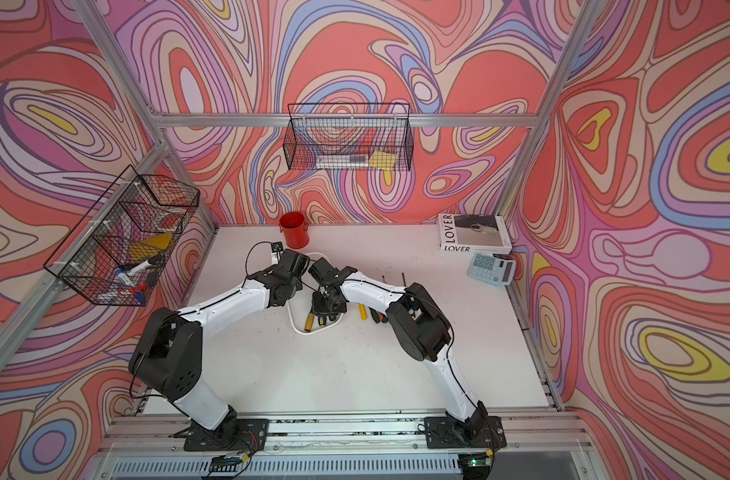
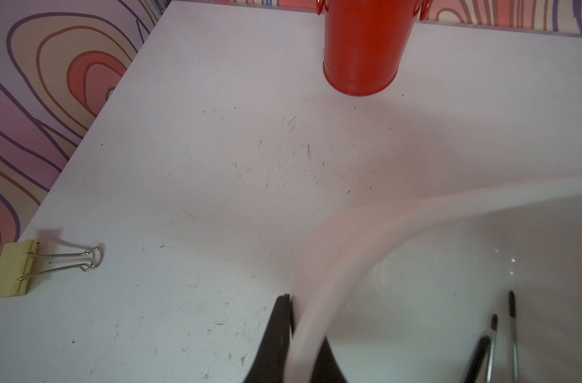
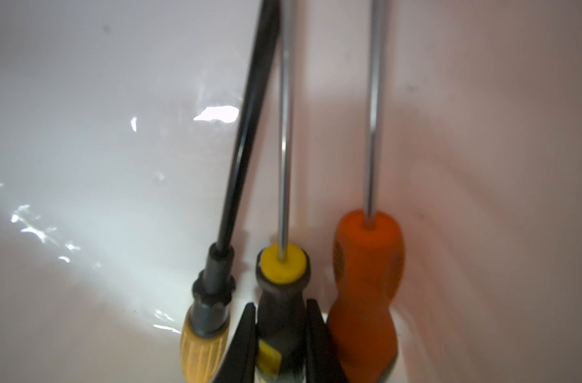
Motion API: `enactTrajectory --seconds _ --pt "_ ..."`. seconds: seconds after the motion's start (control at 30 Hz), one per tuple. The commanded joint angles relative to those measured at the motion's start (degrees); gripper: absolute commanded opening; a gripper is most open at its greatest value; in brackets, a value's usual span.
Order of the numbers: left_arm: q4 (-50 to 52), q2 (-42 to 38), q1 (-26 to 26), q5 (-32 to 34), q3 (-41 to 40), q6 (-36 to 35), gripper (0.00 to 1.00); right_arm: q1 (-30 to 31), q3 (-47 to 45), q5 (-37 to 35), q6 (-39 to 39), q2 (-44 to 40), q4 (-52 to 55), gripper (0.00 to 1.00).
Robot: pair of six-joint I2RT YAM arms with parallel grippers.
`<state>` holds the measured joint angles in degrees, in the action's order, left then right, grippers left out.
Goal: Take out the screwdriver from the storage box
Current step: Pick up the screwdriver from the storage box, then place the screwdriver at the center of the board.
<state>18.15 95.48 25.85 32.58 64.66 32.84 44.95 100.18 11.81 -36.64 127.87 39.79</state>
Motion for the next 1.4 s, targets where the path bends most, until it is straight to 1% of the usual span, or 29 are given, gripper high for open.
enactTrajectory --seconds 0.0,0.23,0.5,0.63,0.73,0.9,1.0,1.37 --pt "1.19 0.23 0.42 0.63 0.95 -1.16 0.00 0.10 -2.90 -2.77 0.49 1.88 1.17 0.00" --pt "1.22 0.49 0.43 0.95 1.00 -1.09 0.00 0.13 -5.93 -4.51 1.89 -6.74 -3.59 0.00" --pt "1.22 1.20 0.36 0.57 1.58 -0.87 0.00 -0.17 -6.42 -8.06 4.56 -14.78 -3.64 0.00" --pt "1.36 1.12 0.43 0.81 1.61 -1.03 0.00 -0.99 -5.78 -9.52 5.19 -16.97 -1.79 0.00" --pt "1.53 0.96 0.37 0.99 1.61 -1.24 0.00 -2.49 -5.27 -11.32 5.66 -18.01 1.71 0.00" --pt "1.50 0.93 0.35 1.08 1.54 -1.34 0.00 -6.06 -8.51 -12.83 6.87 -20.55 3.80 0.00" --pt "1.50 1.11 0.39 0.93 1.69 -1.21 0.00 -7.50 -8.72 -12.11 8.43 -18.86 5.94 0.00" --pt "2.26 0.50 0.37 1.65 2.05 -2.12 0.00 -7.53 -6.23 -12.84 10.72 -10.32 10.36 0.00"
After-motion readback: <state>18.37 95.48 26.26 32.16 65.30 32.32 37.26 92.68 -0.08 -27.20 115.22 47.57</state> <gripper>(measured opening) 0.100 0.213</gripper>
